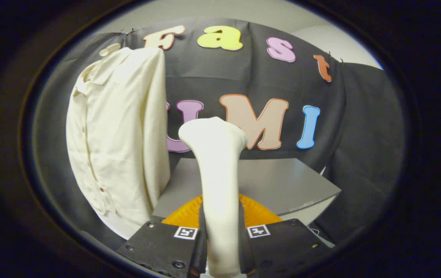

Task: Iron the clothes twice with a garment steamer, once on the left side and once on the right side.

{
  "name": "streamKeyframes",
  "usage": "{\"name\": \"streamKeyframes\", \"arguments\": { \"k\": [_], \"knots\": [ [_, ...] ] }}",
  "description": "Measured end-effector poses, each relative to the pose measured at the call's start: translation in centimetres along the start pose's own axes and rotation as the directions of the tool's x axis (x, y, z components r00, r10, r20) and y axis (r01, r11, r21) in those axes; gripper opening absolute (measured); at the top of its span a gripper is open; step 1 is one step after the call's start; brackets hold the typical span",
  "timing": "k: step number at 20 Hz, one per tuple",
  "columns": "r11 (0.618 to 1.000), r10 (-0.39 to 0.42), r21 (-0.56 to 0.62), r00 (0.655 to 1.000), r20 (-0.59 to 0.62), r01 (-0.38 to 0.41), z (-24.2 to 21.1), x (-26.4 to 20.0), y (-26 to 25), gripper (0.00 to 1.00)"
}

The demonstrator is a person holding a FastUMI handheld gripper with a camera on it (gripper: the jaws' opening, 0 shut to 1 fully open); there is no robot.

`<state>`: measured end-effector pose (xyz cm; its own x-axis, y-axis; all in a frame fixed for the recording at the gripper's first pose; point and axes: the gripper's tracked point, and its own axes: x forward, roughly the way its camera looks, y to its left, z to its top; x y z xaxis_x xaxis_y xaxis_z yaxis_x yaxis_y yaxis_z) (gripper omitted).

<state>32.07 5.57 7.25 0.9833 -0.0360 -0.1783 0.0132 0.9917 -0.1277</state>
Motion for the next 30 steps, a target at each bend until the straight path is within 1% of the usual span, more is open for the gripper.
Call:
{"name": "streamKeyframes", "arguments": {
  "k": [3, 7, 11, 14, 16, 21, 26, 30],
  "knots": [
    [0.999, 0.05, -0.01, 0.998, 0.045, -0.049, 1.3, -5.5, 5.0, 0.32],
    [0.992, 0.12, -0.042, 0.99, 0.075, -0.117, 2.7, -10.8, 12.3, 0.32],
    [0.982, 0.187, -0.029, 0.979, 0.082, -0.185, 3.2, -13.9, 19.1, 0.32],
    [0.974, 0.228, -0.031, 0.969, 0.094, -0.226, 3.8, -15.1, 23.6, 0.32],
    [0.968, 0.249, -0.021, 0.963, 0.104, -0.249, 4.1, -15.2, 26.1, 0.32],
    [0.966, 0.254, 0.011, 0.958, 0.131, -0.258, 4.4, -13.3, 31.0, 0.32],
    [0.969, 0.243, 0.022, 0.96, 0.138, -0.248, 5.6, -9.0, 34.7, 0.32],
    [0.974, 0.216, 0.036, 0.969, 0.124, -0.222, 5.7, -5.6, 36.0, 0.32]
  ]
}}
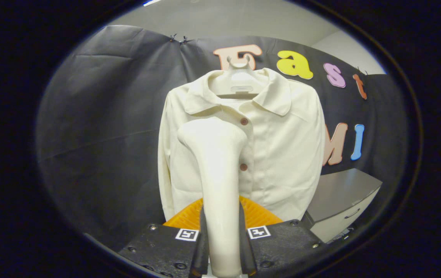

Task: Iron the clothes twice with a garment steamer, once on the left side and once on the right side.

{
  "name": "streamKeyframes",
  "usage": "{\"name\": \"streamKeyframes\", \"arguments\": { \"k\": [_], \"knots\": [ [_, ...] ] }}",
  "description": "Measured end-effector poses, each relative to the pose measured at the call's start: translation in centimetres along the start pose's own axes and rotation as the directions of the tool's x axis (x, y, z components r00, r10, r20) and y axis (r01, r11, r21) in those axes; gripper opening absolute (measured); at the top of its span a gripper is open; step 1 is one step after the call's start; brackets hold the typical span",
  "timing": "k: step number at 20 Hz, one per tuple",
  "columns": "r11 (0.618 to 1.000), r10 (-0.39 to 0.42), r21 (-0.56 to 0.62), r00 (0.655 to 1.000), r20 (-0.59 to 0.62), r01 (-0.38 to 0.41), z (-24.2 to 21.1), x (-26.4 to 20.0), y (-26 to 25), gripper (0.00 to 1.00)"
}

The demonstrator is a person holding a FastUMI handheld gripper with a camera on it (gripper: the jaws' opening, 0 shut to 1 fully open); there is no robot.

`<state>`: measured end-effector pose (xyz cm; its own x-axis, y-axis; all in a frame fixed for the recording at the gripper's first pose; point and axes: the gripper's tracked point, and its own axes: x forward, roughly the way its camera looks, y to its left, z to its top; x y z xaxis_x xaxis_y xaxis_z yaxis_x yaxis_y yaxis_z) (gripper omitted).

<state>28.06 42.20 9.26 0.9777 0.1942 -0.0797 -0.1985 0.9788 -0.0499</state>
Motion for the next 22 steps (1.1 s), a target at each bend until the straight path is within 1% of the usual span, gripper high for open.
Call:
{"name": "streamKeyframes", "arguments": {
  "k": [2, 7, 12, 17, 22],
  "knots": [
    [1.0, -0.011, -0.005, 1.0, -0.013, 0.011, -0.5, 1.3, 0.2, 0.32],
    [0.999, -0.043, -0.009, 0.999, -0.01, 0.043, -1.6, 2.5, 0.6, 0.32],
    [0.998, -0.046, -0.055, 0.996, -0.077, 0.042, -5.0, 3.1, 0.7, 0.32],
    [0.996, -0.045, -0.085, 0.989, -0.138, 0.033, -9.6, 3.2, 2.1, 0.32],
    [0.998, -0.043, -0.057, 0.987, -0.157, 0.034, -12.5, 3.9, 2.5, 0.33]
  ]
}}
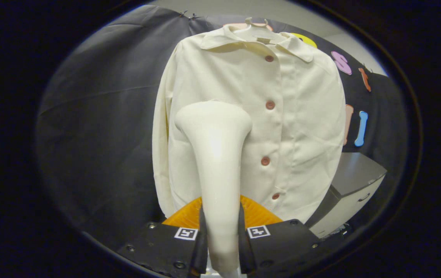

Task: Iron the clothes twice with a garment steamer, once on the left side and once on the right side.

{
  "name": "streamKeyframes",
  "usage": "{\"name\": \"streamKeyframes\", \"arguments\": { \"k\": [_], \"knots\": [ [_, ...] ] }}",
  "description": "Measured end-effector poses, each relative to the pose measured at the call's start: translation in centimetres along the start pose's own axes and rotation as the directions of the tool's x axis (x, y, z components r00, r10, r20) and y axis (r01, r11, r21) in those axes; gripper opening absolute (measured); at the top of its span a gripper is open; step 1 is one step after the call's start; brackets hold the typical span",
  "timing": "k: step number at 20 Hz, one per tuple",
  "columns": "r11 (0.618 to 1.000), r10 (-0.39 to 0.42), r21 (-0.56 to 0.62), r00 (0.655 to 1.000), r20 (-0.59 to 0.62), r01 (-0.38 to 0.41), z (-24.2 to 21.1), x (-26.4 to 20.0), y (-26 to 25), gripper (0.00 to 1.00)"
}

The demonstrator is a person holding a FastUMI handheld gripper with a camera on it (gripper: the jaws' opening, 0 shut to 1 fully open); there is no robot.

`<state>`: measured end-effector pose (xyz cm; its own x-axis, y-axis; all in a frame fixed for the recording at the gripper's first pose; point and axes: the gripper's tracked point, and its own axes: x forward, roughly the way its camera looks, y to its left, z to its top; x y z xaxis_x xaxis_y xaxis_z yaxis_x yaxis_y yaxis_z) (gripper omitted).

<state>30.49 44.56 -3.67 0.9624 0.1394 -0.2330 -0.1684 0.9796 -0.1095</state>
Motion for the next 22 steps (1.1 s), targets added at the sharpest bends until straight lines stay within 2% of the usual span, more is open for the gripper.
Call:
{"name": "streamKeyframes", "arguments": {
  "k": [8, 22],
  "knots": [
    [0.999, -0.045, -0.026, 0.992, -0.117, 0.043, -8.2, 1.2, -0.4, 0.33],
    [0.999, -0.053, -0.027, 0.958, -0.283, 0.048, -20.0, 1.8, -0.5, 0.33]
  ]
}}
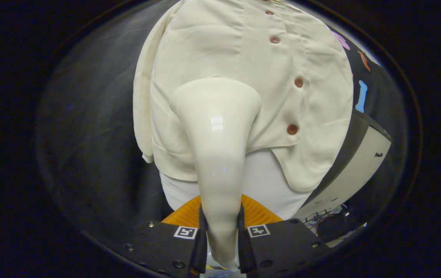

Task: Iron the clothes twice with a garment steamer, once on the left side and once on the right side.

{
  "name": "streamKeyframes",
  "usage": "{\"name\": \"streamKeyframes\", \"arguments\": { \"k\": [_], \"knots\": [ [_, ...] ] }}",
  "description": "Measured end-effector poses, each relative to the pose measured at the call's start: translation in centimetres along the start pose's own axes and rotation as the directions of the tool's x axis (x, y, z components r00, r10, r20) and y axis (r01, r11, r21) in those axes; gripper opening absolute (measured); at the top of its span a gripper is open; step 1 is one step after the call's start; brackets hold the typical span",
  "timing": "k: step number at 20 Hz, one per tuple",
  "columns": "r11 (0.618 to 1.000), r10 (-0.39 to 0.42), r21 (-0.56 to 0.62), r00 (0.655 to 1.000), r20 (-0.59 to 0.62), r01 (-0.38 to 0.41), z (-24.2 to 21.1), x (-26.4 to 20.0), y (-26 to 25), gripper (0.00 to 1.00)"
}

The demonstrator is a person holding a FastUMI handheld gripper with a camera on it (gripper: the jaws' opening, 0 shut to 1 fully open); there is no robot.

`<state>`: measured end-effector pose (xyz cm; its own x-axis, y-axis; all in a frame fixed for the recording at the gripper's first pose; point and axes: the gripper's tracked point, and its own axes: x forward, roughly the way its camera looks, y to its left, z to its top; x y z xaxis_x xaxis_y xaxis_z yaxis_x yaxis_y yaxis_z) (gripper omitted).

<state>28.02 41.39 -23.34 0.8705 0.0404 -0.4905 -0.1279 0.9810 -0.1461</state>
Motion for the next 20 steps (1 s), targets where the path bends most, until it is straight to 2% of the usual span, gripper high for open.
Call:
{"name": "streamKeyframes", "arguments": {
  "k": [4, 9, 15, 20],
  "knots": [
    [1.0, 0.014, 0.013, 0.999, -0.047, -0.013, -2.3, -0.2, 0.0, 0.33],
    [1.0, 0.031, 0.005, 0.999, -0.034, -0.031, -1.3, -3.1, -0.3, 0.33],
    [0.998, -0.023, 0.057, 0.993, 0.117, 0.017, 5.8, -10.3, -3.4, 0.33],
    [0.993, -0.085, 0.1, 0.963, 0.257, 0.061, 12.5, -15.3, -7.8, 0.33]
  ]
}}
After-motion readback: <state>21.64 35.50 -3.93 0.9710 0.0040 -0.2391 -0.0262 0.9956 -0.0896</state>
